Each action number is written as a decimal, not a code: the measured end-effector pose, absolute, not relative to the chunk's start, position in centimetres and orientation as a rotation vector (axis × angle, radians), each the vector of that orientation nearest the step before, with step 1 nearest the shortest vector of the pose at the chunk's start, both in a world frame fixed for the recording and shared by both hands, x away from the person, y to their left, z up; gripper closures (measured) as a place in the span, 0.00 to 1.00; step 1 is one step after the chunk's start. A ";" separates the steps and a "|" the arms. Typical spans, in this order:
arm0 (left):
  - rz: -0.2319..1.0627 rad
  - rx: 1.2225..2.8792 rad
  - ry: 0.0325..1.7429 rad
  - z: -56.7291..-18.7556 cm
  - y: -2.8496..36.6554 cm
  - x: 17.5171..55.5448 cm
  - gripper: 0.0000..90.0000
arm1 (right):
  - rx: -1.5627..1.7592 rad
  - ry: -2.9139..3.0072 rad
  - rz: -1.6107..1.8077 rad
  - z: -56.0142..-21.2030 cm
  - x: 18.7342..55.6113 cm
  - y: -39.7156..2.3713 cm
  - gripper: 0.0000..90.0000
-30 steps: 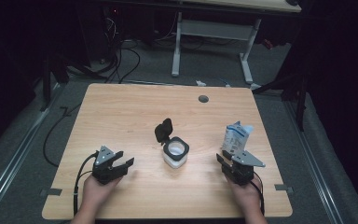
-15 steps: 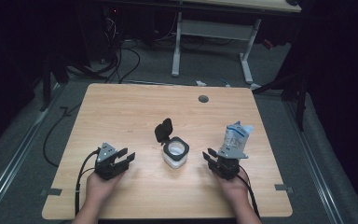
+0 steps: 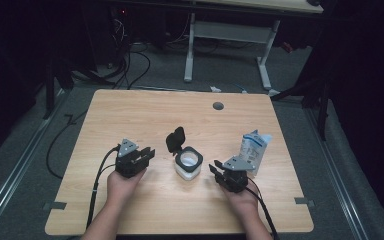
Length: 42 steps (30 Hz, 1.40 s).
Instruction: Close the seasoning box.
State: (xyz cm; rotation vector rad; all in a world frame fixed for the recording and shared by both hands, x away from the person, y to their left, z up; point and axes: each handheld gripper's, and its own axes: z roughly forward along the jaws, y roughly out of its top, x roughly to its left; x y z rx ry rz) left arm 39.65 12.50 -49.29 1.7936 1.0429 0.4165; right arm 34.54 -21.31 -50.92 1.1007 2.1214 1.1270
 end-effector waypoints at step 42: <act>0.404 1.756 0.939 -45.8 7.5 40.3 1.00 | 0.972 2.184 1.133 -51.2 33.3 -17.8 1.00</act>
